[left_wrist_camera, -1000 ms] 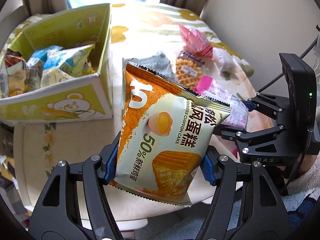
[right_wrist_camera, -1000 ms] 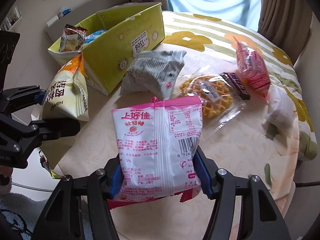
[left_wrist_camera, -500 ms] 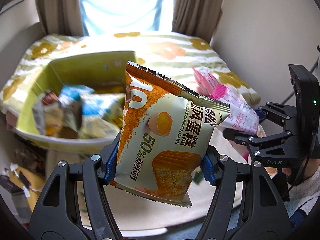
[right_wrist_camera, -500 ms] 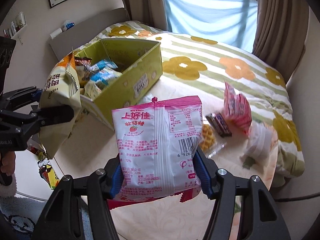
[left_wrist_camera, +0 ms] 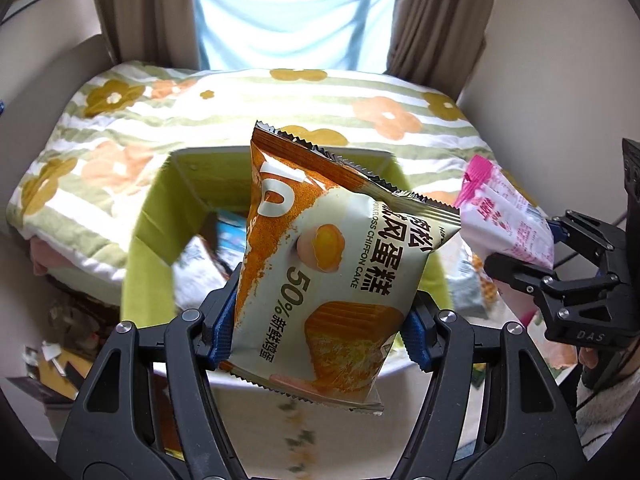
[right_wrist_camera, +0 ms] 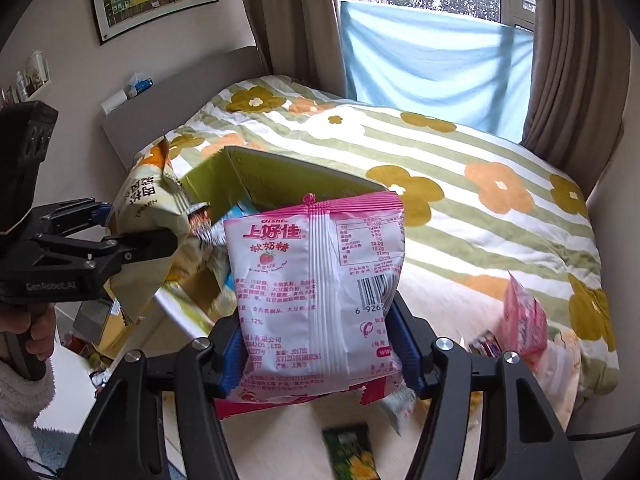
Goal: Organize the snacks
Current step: 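Carry both packets over the box and open both tools to drop them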
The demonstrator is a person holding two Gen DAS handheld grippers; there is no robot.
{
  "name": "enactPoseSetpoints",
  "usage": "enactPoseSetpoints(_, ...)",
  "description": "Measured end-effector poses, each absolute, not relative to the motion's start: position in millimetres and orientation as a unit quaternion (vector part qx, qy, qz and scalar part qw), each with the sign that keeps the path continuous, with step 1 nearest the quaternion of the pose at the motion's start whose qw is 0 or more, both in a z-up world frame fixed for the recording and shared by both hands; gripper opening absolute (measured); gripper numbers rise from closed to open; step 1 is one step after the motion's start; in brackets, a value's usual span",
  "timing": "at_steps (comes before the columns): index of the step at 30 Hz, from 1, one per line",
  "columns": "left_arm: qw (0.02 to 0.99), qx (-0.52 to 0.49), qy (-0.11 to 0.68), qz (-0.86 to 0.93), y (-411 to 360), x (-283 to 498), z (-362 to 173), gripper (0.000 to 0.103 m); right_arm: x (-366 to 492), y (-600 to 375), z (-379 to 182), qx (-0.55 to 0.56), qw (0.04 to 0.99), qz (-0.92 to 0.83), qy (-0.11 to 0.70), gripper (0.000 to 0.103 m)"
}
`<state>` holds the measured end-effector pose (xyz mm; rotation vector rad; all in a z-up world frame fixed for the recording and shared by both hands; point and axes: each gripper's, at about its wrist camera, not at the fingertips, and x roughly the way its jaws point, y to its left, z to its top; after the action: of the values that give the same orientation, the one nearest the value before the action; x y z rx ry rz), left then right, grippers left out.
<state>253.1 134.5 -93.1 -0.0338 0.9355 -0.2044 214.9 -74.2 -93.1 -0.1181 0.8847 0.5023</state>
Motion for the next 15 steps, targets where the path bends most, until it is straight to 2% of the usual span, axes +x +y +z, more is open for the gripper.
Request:
enactPoseSetpoints(7, 0.884, -0.022, 0.452, -0.118, 189, 310, -93, 0.064, 247, -25, -101, -0.041, 0.870, 0.222, 0.438, 0.058)
enactPoseSetpoints(15, 0.857, -0.012, 0.494, -0.148, 203, 365, -120, 0.066, 273, 2, -114, -0.008, 0.867, 0.185, 0.463, 0.058)
